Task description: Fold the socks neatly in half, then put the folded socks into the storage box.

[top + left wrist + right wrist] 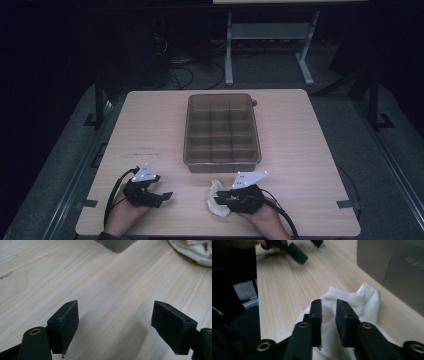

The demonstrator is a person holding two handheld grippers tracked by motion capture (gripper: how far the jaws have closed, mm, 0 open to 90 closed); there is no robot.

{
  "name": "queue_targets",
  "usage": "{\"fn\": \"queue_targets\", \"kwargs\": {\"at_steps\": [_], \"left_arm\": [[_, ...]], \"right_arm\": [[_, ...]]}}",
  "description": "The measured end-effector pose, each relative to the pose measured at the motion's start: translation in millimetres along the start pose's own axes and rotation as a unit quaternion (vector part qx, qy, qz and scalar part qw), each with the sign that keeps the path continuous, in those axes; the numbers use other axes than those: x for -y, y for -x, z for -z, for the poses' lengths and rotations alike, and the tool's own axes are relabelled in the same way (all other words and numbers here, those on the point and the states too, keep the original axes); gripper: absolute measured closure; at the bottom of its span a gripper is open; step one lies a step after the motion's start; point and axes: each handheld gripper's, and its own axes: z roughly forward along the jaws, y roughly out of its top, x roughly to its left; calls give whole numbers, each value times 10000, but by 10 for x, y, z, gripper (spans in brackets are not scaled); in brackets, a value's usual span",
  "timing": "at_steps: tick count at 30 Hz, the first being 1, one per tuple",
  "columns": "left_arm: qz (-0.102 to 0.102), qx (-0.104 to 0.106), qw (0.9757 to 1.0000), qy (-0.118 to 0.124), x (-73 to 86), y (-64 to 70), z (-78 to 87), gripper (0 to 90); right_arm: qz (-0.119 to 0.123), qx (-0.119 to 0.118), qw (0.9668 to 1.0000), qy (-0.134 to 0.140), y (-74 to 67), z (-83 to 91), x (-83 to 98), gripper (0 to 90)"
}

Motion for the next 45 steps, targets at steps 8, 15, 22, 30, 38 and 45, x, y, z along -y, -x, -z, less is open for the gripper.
{"fn": "queue_targets", "kwargs": {"at_steps": [8, 15, 22, 30, 38, 45], "left_arm": [[-219, -71, 9997, -37, 23, 11, -56, 144], [-222, -27, 9995, 208, 74, -13, -70, 132], [-225, -29, 9993, 283, 91, -15, -71, 133], [-221, -28, 9994, 283, 92, -14, -72, 132], [-218, -29, 9994, 283, 93, -13, -72, 132], [-213, -29, 9994, 285, 93, -13, -72, 132]], "right_arm": [[-266, 212, 9994, 29, 163, 94, 19, 488], [-440, 260, 9986, -109, 261, 21, 65, 381], [-481, 158, 9985, -192, 287, -76, 91, 340], [-281, 163, 9989, -336, 253, -143, 92, 333], [-28, 322, 9987, -393, 189, -165, 89, 390], [37, 148, 9990, -409, 165, -169, 94, 588]]}}
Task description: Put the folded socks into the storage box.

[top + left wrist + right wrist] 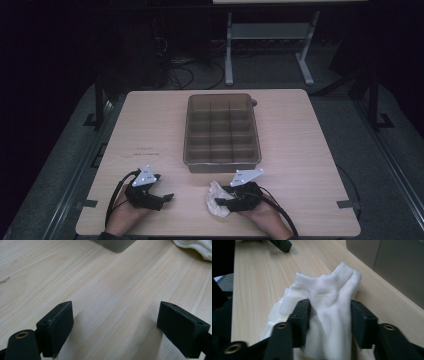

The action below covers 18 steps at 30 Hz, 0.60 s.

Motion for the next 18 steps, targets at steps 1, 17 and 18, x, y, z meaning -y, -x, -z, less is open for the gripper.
{"fn": "queue_targets", "kwargs": {"at_steps": [1, 17, 18], "left_arm": [[0, 0, 10000, 1, 0, 0, 0, 132], [-13, 2, 10000, -10, -3, -4, 1, 132], [-14, 3, 10000, -11, -3, -4, 1, 132]], "right_arm": [[9, -87, 10000, -9, -1, -2, 0, 621], [-58, -81, 9999, 129, -4, 23, 11, 733], [-86, -87, 9998, 135, 4, 28, 12, 734]]}}
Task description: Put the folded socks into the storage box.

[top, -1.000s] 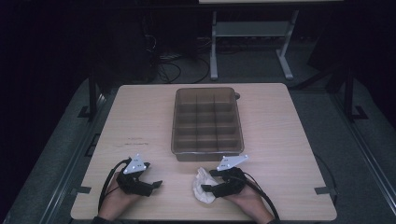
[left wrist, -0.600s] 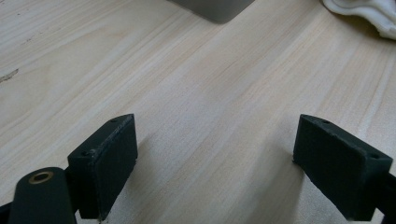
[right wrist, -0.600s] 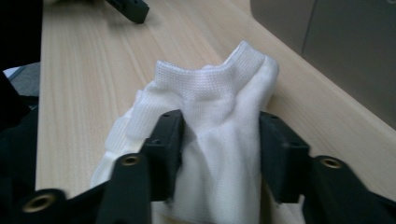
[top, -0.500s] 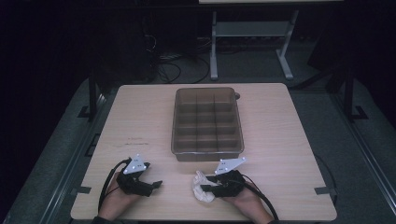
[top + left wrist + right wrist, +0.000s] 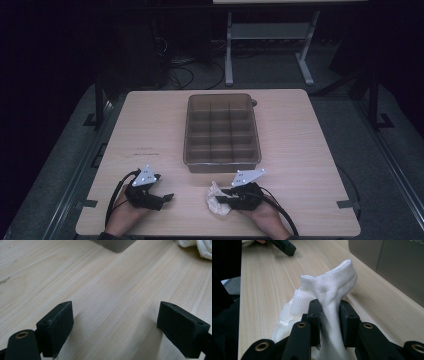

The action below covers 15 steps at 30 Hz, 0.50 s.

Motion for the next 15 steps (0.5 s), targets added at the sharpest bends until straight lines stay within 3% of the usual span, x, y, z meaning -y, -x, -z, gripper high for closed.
{"fn": "queue_targets", "kwargs": {"at_steps": [15], "left_arm": [[4, -6, 10000, 2, 0, -1, 1, 134]], "right_arm": [[11, 40, 9997, 248, -30, 175, -146, 733]]}}
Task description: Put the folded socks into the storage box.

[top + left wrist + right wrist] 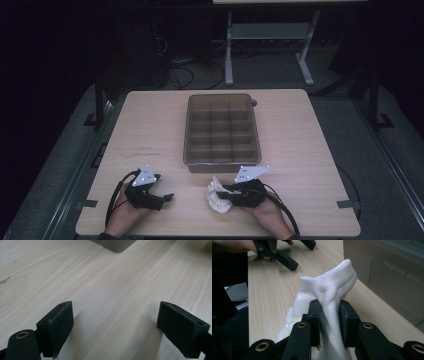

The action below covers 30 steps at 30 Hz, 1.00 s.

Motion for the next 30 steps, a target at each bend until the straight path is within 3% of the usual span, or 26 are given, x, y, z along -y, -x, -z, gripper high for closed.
{"fn": "queue_targets", "kwargs": {"at_steps": [11, 30], "left_arm": [[38, -2, 10000, 30, 1, 4, -3, 137], [44, -19, 10000, 39, 1, 0, -2, 145]], "right_arm": [[-98, 298, 9992, 264, 51, 236, -194, 730], [-116, 388, 9979, 500, 267, 461, -427, 730]]}}
